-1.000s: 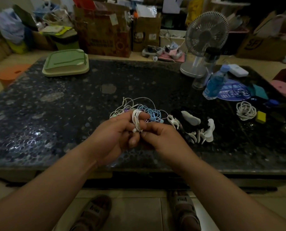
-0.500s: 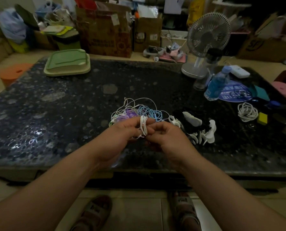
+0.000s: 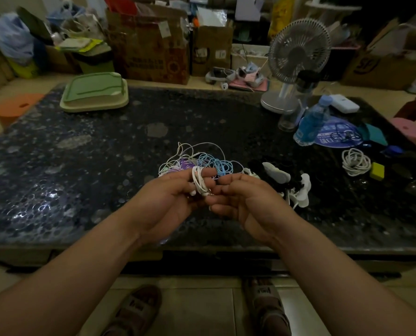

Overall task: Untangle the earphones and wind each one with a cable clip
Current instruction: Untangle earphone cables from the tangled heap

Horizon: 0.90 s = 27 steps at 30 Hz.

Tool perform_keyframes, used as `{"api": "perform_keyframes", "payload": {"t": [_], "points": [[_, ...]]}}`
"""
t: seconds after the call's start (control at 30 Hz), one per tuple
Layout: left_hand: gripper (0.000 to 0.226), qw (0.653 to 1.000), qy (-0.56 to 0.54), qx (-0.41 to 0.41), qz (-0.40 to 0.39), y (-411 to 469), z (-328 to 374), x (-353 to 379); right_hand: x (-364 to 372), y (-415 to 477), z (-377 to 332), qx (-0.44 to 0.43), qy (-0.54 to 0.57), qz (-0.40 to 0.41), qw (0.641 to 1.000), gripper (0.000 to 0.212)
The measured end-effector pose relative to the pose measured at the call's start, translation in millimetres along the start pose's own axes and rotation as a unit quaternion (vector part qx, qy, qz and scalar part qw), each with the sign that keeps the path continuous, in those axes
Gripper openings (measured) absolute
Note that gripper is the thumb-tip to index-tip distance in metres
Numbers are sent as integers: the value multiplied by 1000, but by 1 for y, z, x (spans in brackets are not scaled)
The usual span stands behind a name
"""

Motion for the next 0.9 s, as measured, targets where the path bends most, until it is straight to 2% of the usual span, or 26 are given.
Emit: {"api": "perform_keyframes", "payload": {"t": [0.1, 0.17, 0.23, 0.3, 0.43, 0.67, 0.77, 0.9], "points": [[45, 1000, -19, -18, -10, -2, -1, 2, -4, 1, -5, -18, -65, 3, 998, 25], [48, 998, -9, -43, -38, -5, -7, 9, 1, 2, -9, -46, -129, -29, 990, 29], [47, 997, 0, -62, -52, -6, -14, 13, 10, 0, -9, -59, -136, -72, 986, 31], [44, 996, 9, -70, -46, -5, -18, 11, 13, 0, -10, -68, -135, -79, 985, 28], [35, 996, 22, -84, -12, -4, -26, 4, 9, 4, -6, -69, -156, -50, 984, 17], [20, 992, 52, -93, 67, -3, -35, -9, 9, 12, 13, -25, -176, -28, 984, 17], [24, 988, 78, -94, 97, -3, -36, -13, 11, 15, 19, -18, -169, -32, 985, 14], [30, 977, 140, -46, 155, -1, -32, -22, 14, 14, 18, -29, -154, -16, 988, 14]]}}
Point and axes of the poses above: each hand's wrist, its own y-axis towards the middle knuckle, its own x-axis out of the palm, z = x × y, the point moved 10 cm from there along y, towards the middle knuckle, and after that the axes turned 15 degrees about -y, right-handed, at the moved point
